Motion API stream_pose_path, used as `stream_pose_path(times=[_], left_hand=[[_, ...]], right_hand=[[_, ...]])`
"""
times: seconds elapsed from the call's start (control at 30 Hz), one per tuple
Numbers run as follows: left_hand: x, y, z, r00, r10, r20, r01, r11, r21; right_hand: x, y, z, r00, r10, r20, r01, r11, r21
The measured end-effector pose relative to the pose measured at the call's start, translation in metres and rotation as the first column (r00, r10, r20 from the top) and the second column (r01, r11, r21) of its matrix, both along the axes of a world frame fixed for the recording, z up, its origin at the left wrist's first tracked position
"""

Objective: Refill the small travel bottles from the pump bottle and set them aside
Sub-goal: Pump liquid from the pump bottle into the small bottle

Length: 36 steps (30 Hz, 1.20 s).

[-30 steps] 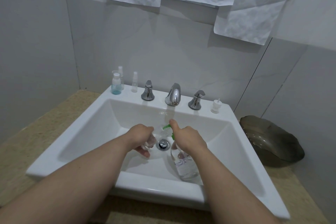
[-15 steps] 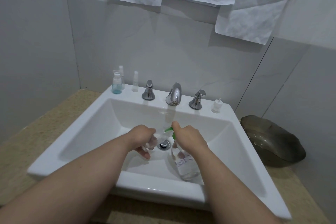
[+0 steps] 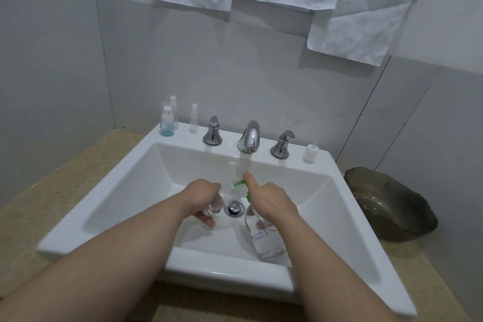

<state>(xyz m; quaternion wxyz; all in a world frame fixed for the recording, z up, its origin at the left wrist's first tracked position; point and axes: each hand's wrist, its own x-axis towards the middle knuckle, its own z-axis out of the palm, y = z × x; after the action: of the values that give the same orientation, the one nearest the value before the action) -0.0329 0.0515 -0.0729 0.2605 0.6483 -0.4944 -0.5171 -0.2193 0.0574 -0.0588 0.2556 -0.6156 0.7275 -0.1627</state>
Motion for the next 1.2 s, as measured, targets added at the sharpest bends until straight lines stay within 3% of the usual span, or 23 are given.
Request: stream_pose_path(times=[0.6,0.9,1.2], left_hand=[[-0.001,-0.002,-0.005,0.998,-0.062,0.025,0.061,0.997,0.040],[-0.001,0.000,0.000,1.000,0.001,-0.010,-0.001,1.000,-0.007],[-0.001,0.001,0.001,1.000,-0.013,-0.015,0.013,1.000,-0.020]], right_hand=[[0.003,-0.002,0.003,0.997,-0.027,0.076,0.025,1.000,0.019],[0.001,0.004,0.007,0.999,-0.017,0.044,0.015,0.998,0.053],[-0.007,0.007,0.023,0.941,-0.048,0.335,-0.019,0.981,0.194]])
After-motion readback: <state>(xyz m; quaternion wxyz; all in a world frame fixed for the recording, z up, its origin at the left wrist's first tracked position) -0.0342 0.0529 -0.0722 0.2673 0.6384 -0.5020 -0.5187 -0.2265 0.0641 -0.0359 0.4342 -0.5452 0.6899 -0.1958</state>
